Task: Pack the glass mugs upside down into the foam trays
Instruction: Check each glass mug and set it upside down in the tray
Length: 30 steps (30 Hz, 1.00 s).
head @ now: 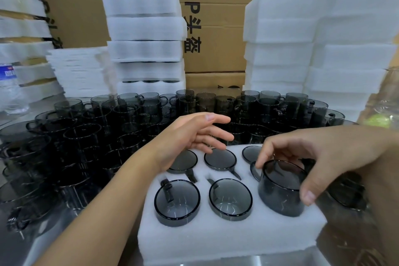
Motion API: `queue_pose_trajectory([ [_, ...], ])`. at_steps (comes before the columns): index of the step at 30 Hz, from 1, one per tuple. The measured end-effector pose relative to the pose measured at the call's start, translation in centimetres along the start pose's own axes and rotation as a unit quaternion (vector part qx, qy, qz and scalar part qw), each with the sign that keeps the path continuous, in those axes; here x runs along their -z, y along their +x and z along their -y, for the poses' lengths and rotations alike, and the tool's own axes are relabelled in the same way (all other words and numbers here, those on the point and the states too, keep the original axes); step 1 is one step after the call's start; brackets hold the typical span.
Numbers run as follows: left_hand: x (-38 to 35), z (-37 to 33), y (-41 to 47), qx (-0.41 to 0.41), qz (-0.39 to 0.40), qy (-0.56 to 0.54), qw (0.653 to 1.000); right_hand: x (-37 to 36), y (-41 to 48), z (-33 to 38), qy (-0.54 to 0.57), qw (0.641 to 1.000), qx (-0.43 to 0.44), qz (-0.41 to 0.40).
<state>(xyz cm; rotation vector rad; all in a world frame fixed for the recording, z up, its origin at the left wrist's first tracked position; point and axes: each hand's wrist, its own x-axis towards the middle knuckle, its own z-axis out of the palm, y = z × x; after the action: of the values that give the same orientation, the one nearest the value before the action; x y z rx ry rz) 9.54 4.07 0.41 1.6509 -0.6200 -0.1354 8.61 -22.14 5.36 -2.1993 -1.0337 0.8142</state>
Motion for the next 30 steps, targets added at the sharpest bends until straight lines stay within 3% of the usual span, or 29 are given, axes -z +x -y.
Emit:
queue_pose_trajectory([
  [14,-0.19,-0.2,-0.04,0.006,-0.005,0.01,1.0,-0.63,0.55,0.1,-0.117,0.991,-0.069,0.016],
  [20,-0.21,-0.17,0.01,0.004,-0.003,0.002,1.0,-0.36,0.7,0.17,-0.034,0.998,-0.038,-0.028],
  [30,-0.25,-0.26,-0.13,-0.001,0.003,0.012,1.0,-0.48,0.81,0.35,-0.043,0.997,-0.057,0.005],
])
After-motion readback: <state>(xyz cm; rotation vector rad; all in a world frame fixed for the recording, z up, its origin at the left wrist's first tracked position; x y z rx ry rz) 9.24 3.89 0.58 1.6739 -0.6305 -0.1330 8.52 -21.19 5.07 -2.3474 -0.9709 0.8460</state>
